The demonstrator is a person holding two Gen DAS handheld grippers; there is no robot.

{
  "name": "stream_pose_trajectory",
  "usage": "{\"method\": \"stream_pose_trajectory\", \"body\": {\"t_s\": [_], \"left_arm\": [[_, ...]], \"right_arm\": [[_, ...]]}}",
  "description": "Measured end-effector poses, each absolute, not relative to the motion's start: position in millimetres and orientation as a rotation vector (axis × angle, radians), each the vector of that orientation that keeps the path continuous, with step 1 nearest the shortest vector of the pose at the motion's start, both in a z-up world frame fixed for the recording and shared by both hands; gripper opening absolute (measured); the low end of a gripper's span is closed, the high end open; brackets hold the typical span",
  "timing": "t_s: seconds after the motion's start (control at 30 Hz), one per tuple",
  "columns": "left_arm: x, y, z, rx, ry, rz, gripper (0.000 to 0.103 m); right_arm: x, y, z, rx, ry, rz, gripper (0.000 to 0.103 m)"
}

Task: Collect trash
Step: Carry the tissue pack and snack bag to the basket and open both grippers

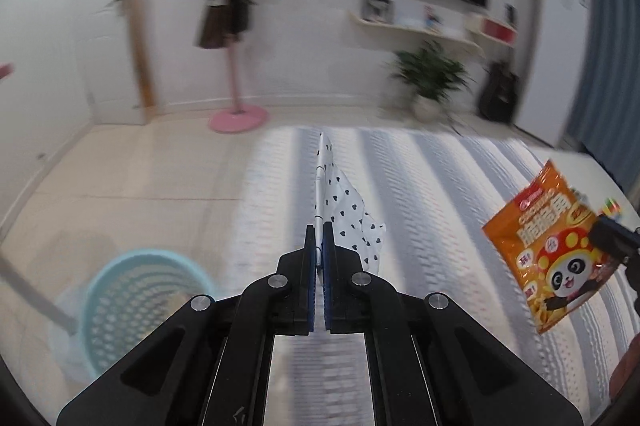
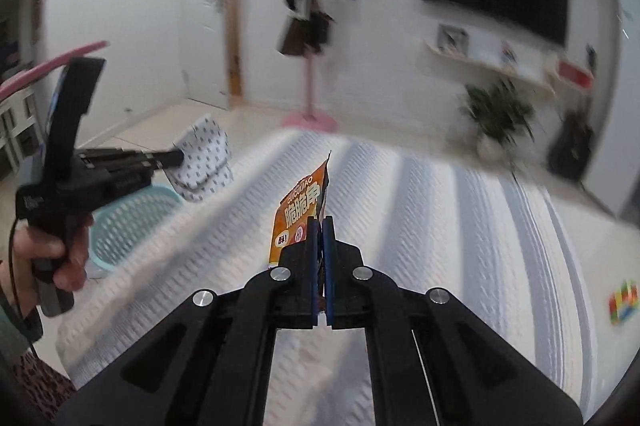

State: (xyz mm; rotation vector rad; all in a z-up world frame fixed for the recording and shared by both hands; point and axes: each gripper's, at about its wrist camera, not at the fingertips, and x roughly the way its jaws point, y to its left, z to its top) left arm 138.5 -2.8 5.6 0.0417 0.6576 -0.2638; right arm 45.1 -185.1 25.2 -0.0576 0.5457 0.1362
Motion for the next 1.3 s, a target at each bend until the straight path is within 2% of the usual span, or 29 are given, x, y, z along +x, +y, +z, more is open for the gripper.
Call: {"method": "stream_pose_trajectory", "body": {"t_s": [0.2,0.4,0.73,0.87,0.93,1.0,1.1,1.13,1.17,1.2,1.23,1.3], "left_arm": [[139.8,85.0,14.5,-0.059,0.645,-0.099,0.001],[142.3,161.3,2.9,-0.132,0.674,0.048,0.001],[153.1,222.3,-49.8,-0.199,0.818,0.122,0.001],[159.2,234.8,-81.3,-0.271,0.898,0.130,0.005],[161.6,238.9,-92.4,-0.300,0.925,0.142,0.017],[162.1,241.8,-97.4,-0.309,0.931,0.164,0.044],[158.9,246.9,-96.8,-0.331,0.913,0.195,0.054],[158.1,247.3,-95.1,-0.338,0.912,0.196,0.054],[157.9,245.9,-92.4,-0.334,0.909,0.198,0.056],[156.5,244.0,-87.9,-0.327,0.902,0.200,0.058],[155.1,241.2,-84.1,-0.324,0.893,0.199,0.059],[150.4,235.2,-71.1,-0.321,0.879,0.164,0.062]], "right_arm": [[81.1,-99.5,44.6,-0.133,0.492,0.285,0.001],[119.4,-21.0,40.9,-0.149,0.517,0.405,0.001],[180.4,70.1,-24.7,-0.123,0.695,0.483,0.001],[207.8,82.9,-57.2,-0.071,0.790,0.489,0.001],[217.8,85.0,-70.9,-0.041,0.834,0.497,0.002],[227.6,82.0,-80.0,0.003,0.884,0.505,0.003],[233.8,76.9,-90.7,0.022,0.933,0.496,0.012],[232.9,75.5,-90.8,0.021,0.938,0.493,0.020],[230.1,72.4,-90.0,0.026,0.939,0.494,0.037],[227.5,71.1,-89.4,0.032,0.935,0.499,0.048],[225.5,68.1,-86.6,0.035,0.927,0.494,0.065],[214.7,58.1,-71.4,0.046,0.880,0.492,0.067]]}}
